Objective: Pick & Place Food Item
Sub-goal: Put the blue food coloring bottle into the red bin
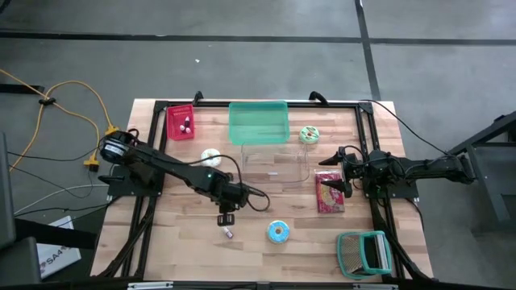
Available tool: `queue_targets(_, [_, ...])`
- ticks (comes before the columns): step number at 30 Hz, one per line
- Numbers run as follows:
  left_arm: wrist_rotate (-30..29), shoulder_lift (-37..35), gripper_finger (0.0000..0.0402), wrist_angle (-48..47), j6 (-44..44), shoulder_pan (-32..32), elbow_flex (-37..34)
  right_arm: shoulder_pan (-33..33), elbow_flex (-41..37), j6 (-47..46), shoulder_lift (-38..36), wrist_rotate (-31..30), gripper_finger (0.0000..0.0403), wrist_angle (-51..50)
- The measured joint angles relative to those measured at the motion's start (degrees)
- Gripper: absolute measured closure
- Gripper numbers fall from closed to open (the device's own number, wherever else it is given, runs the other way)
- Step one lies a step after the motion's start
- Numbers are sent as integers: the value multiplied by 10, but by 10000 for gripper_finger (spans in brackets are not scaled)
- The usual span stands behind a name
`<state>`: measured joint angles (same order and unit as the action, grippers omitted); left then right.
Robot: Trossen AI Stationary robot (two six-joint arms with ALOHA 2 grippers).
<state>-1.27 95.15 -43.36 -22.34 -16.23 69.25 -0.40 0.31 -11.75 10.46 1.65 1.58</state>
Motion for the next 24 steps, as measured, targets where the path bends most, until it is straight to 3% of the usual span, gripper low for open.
queue_targets(10, [-19, -39, 321, -74, -62, 0, 0, 0, 0, 0, 0, 0, 53, 1])
queue_targets(24, [-20, -44, 321, -77, -63, 0, 0, 0, 0, 0, 0, 0, 53, 1])
